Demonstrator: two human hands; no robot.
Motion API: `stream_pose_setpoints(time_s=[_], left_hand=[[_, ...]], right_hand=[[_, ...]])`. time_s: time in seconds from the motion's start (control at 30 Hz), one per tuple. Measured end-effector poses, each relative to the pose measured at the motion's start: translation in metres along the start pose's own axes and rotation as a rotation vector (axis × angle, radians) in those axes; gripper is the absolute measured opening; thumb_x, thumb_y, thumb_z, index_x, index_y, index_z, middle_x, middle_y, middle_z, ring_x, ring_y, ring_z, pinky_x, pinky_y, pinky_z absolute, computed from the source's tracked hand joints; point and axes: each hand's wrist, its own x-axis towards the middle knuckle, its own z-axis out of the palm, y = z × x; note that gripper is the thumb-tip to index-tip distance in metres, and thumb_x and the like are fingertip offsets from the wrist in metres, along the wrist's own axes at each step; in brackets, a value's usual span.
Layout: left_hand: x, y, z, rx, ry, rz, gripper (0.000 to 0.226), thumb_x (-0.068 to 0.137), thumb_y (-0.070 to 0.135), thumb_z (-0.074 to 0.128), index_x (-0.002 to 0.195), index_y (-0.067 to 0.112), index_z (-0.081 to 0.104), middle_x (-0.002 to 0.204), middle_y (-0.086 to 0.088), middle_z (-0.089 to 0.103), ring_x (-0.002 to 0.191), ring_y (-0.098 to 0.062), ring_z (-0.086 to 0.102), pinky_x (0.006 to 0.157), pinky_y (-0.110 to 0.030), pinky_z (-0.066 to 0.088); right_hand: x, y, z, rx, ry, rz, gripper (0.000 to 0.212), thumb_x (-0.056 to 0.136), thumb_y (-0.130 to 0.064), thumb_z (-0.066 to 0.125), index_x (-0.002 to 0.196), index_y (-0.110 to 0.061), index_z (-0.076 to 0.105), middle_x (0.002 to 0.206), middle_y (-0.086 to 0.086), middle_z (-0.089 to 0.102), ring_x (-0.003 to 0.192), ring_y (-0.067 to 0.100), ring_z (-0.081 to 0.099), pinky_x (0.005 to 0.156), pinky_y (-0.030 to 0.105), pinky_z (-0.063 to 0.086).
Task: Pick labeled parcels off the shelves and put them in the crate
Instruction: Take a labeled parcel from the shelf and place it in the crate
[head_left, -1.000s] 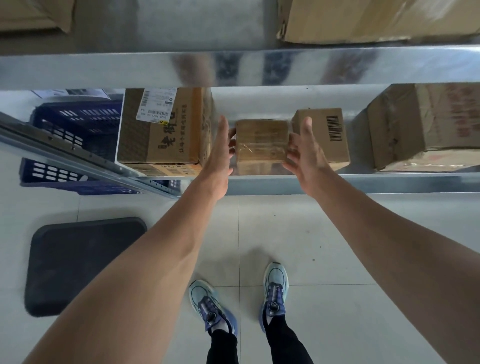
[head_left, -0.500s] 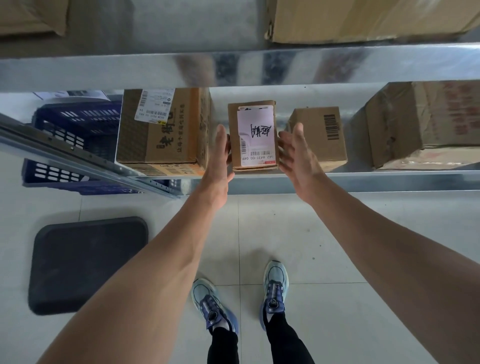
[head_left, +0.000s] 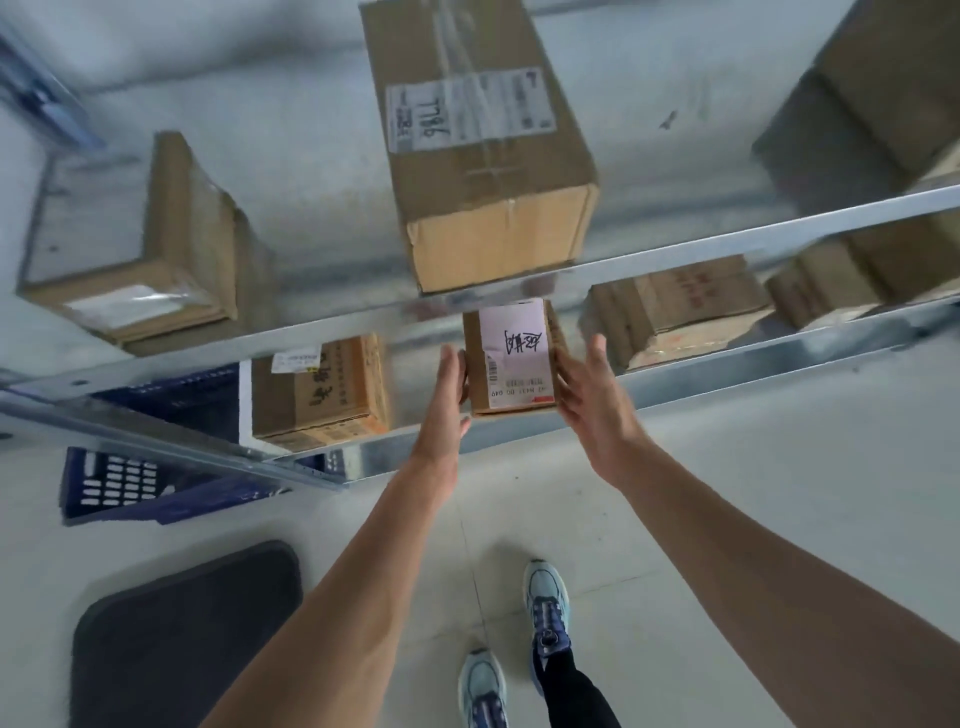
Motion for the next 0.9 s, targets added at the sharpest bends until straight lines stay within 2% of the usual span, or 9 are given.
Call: stream_pose_setpoints(time_s=[0.13, 0.23, 0.33, 0.43, 0.5, 0.57, 0.63, 0.77, 0.9], left_hand=[[-0.038, 0.008, 0.033, 0.087, -0.109, 0.000, 0.071, 0.092, 0.081, 0.018, 0.148, 0.046, 0.044, 0.154, 0.017, 0.048, 0.145, -0.010, 0.037, 0.119, -0.053, 0.019], [-0.060, 0.015, 0.062, 0.129, -0.185, 0.005, 0.080, 0.084, 0.086, 0.023, 0.151, 0.047, 0.041, 0.154, 0.019, 0.047, 0.145, -0.008, 0.037, 0.119, -0.051, 0.021], [-0.082, 0.024, 0.100, 0.164, -0.257, -0.018, 0.074, 0.088, 0.084, 0.025, 0.151, 0.048, 0.042, 0.153, 0.021, 0.048, 0.145, -0.007, 0.037, 0.121, -0.054, 0.020], [-0.103, 0.035, 0.142, 0.215, -0.316, -0.021, 0.070, 0.093, 0.082, 0.024, 0.152, 0.048, 0.039, 0.154, 0.021, 0.046, 0.145, -0.006, 0.037, 0.121, -0.056, 0.021], [-0.113, 0.040, 0.171, 0.266, -0.361, -0.020, 0.072, 0.090, 0.084, 0.024, 0.151, 0.049, 0.039, 0.147, 0.025, 0.051, 0.144, -0.006, 0.038, 0.120, -0.053, 0.025], [-0.121, 0.045, 0.206, 0.295, -0.400, -0.015, 0.063, 0.093, 0.080, 0.024, 0.147, 0.052, 0.043, 0.137, 0.033, 0.053, 0.141, -0.003, 0.040, 0.117, -0.049, 0.029], [-0.125, 0.051, 0.247, 0.312, -0.434, -0.008, 0.059, 0.095, 0.077, 0.024, 0.144, 0.053, 0.047, 0.140, 0.031, 0.054, 0.140, -0.001, 0.041, 0.116, -0.049, 0.031], [-0.134, 0.060, 0.343, 0.364, -0.505, -0.010, 0.057, 0.095, 0.078, 0.025, 0.138, 0.054, 0.054, 0.139, 0.028, 0.057, 0.137, 0.001, 0.044, 0.114, -0.047, 0.034], [-0.145, 0.062, 0.444, 0.417, -0.550, 0.012, 0.056, 0.092, 0.081, 0.024, 0.134, 0.058, 0.055, 0.143, 0.026, 0.055, 0.139, -0.002, 0.043, 0.113, -0.049, 0.035]], right_hand=[[-0.056, -0.018, -0.023, 0.030, 0.042, -0.030, 0.070, 0.097, -0.075, 0.006, 0.133, -0.045, 0.058, 0.129, -0.018, 0.070, 0.126, 0.002, 0.061, 0.117, 0.032, 0.035], [-0.096, -0.027, -0.045, 0.046, 0.107, -0.039, 0.083, 0.096, -0.079, 0.006, 0.146, -0.034, 0.055, 0.137, -0.009, 0.067, 0.132, 0.009, 0.059, 0.121, 0.038, 0.032], [-0.136, -0.037, -0.075, 0.082, 0.206, -0.041, 0.081, 0.098, -0.076, 0.007, 0.149, -0.031, 0.052, 0.139, -0.008, 0.066, 0.133, 0.010, 0.058, 0.122, 0.040, 0.031], [-0.171, -0.052, -0.107, 0.104, 0.271, -0.067, 0.071, 0.102, -0.069, 0.005, 0.139, -0.038, 0.058, 0.133, -0.013, 0.069, 0.127, 0.004, 0.061, 0.109, 0.028, 0.040], [-0.193, -0.063, -0.131, 0.123, 0.309, -0.076, 0.066, 0.103, -0.068, 0.007, 0.135, -0.041, 0.058, 0.131, -0.016, 0.070, 0.124, 0.000, 0.062, 0.102, 0.023, 0.041], [-0.210, -0.070, -0.162, 0.145, 0.355, -0.087, 0.071, 0.101, -0.072, 0.011, 0.143, -0.035, 0.056, 0.134, -0.013, 0.068, 0.127, 0.002, 0.060, 0.108, 0.025, 0.040], [-0.226, -0.078, -0.198, 0.165, 0.401, -0.098, 0.079, 0.097, -0.079, 0.016, 0.147, -0.032, 0.055, 0.137, -0.011, 0.067, 0.131, 0.007, 0.058, 0.118, 0.033, 0.035], [-0.263, -0.102, -0.276, 0.202, 0.450, -0.143, 0.062, 0.103, -0.067, 0.013, 0.128, -0.043, 0.065, 0.130, -0.013, 0.071, 0.128, 0.006, 0.060, 0.118, 0.036, 0.034], [-0.296, -0.128, -0.366, 0.226, 0.527, -0.151, 0.056, 0.104, -0.065, 0.017, 0.118, -0.043, 0.067, 0.120, -0.022, 0.071, 0.123, 0.005, 0.060, 0.116, 0.036, 0.036]])
